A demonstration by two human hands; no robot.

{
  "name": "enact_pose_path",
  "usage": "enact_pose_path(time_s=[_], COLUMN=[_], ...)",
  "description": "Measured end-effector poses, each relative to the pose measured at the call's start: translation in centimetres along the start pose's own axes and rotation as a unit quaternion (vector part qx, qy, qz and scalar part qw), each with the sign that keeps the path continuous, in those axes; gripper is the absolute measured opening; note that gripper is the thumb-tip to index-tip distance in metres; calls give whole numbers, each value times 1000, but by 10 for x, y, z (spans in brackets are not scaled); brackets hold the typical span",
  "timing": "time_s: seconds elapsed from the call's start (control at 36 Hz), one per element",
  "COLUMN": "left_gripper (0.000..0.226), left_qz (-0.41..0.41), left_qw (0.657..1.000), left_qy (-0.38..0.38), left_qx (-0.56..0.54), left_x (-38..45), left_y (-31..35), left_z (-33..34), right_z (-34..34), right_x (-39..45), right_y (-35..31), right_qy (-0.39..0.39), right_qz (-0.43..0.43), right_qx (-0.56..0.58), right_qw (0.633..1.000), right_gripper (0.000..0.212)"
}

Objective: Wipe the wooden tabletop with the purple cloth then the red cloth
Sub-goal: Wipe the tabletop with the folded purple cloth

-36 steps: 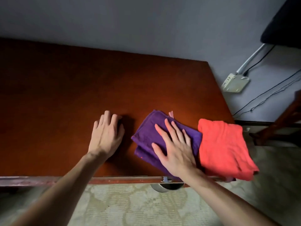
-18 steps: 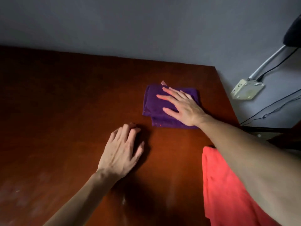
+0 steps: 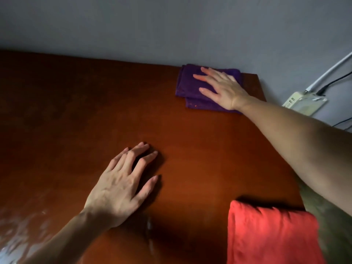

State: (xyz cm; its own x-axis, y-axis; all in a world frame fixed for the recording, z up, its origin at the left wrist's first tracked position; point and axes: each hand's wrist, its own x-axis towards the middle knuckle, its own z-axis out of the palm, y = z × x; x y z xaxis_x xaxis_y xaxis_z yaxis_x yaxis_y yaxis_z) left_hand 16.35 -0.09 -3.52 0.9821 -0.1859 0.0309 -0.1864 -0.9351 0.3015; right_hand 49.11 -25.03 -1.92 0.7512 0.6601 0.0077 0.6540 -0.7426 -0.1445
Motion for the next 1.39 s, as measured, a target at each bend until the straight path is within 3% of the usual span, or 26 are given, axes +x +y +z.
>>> enact_pose_path(time_s=[0.25,0.36,0.58,0.89,1.22,1.39], left_gripper=[62,60,58,69,60,60], left_qz=[-8,-20,-115,-92,-85,-85], left_qw=[1000,999,987,995,995,996], left_qy=[15,24,113,27,27,24], left_qx=[-9,-15,-8,-24,-31,-29], left_x=[-1,-3,-14,-27,-22,-23], left_y=[3,8,-2,-51,-52,-51], left_z=[-1,-4,-20,-18,-16,-16], right_z=[12,15,18,-1,-7,-6], right_x=[-83,-153,-239,-174,-22,2], right_y=[-26,-40,-41,11,53,42], right_qy=[35,29,3,-37,-8,14], right_qz=[125,118,50,-43,77,148], right_qx=[14,15,-20,-14,-1,2], right_qw=[991,992,999,998,997,989], right_gripper=[65,77,68,62,55,58])
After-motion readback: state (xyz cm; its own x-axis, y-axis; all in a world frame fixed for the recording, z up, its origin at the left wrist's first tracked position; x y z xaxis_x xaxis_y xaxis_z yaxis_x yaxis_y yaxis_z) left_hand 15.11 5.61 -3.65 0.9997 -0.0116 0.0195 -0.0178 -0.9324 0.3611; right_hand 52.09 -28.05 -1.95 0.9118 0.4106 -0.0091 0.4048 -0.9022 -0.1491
